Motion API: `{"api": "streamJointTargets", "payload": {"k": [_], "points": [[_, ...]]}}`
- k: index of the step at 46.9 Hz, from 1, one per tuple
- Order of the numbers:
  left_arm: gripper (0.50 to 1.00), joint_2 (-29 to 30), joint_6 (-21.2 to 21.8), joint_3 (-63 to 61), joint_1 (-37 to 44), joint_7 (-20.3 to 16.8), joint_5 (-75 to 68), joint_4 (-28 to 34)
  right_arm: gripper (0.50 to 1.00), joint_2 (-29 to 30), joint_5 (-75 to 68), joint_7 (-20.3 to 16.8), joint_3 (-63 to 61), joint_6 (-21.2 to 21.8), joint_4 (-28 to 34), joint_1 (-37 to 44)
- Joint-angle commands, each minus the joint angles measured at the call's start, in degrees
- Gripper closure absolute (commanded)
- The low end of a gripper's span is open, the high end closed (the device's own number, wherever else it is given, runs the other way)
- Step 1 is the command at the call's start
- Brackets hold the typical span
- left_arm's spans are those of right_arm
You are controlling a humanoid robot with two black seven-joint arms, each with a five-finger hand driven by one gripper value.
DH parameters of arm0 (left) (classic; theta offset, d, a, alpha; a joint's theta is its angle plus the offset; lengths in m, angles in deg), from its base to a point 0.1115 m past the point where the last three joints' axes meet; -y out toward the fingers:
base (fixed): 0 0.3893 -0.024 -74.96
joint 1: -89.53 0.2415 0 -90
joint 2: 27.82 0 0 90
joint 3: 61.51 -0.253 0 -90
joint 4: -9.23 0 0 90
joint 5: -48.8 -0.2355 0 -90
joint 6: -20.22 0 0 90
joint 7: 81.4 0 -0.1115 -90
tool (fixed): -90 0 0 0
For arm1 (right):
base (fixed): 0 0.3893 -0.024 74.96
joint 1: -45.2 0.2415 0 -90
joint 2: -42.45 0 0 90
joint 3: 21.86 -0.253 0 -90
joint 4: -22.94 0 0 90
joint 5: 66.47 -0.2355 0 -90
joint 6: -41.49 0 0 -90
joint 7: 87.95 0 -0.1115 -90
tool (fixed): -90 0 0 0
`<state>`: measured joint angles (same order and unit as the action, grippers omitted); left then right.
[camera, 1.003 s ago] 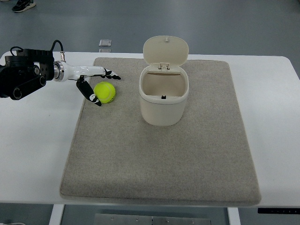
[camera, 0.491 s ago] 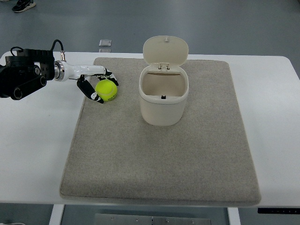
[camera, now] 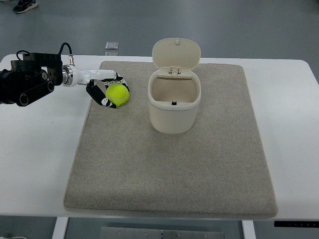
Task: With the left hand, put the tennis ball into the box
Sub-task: 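Close the left hand fingers around the tennis ball, then lift the tennis ball with the left hand above the mat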
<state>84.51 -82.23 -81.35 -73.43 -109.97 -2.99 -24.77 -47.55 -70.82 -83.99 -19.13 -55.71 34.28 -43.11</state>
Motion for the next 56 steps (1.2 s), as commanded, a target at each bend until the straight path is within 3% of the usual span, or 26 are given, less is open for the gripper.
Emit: {"api": "streamJointTargets", "payload": {"k": [1, 18, 32, 40, 48, 56], "points": [[0.949, 0.00, 0.85, 0.94, 0.37, 0.00, 0.46, 0.16, 0.599, 0.00, -0.05, 0.00, 0.00, 0.00, 0.00, -0.02], [0.939, 0.79, 0.15, 7.62, 3.53, 0.00, 5.73, 0.43, 0.599, 0.00, 0.04, 0.00, 0.00, 0.00, 0.00, -0.02], [0.932, 4.56, -10.13, 12.02, 3.62, -0.53, 12.24, -0.80, 0.599, 0.00, 0.04, 0.00, 0.00, 0.00, 0.00, -0.02], [0.922, 9.48, -18.22, 17.55, 3.62, -0.53, 12.06, -3.70, 0.599, 0.00, -0.05, 0.00, 0.00, 0.00, 0.00, -0.02], [0.898, 15.45, -22.55, 19.75, 3.18, -0.62, 12.15, -9.23, 0.599, 0.00, -0.05, 0.00, 0.00, 0.00, 0.00, -0.02], [0.883, 19.94, -22.55, 23.36, 3.27, -0.53, 11.97, -14.07, 0.597, 0.00, 0.04, 0.00, 0.00, 0.00, 0.00, -0.02]]}}
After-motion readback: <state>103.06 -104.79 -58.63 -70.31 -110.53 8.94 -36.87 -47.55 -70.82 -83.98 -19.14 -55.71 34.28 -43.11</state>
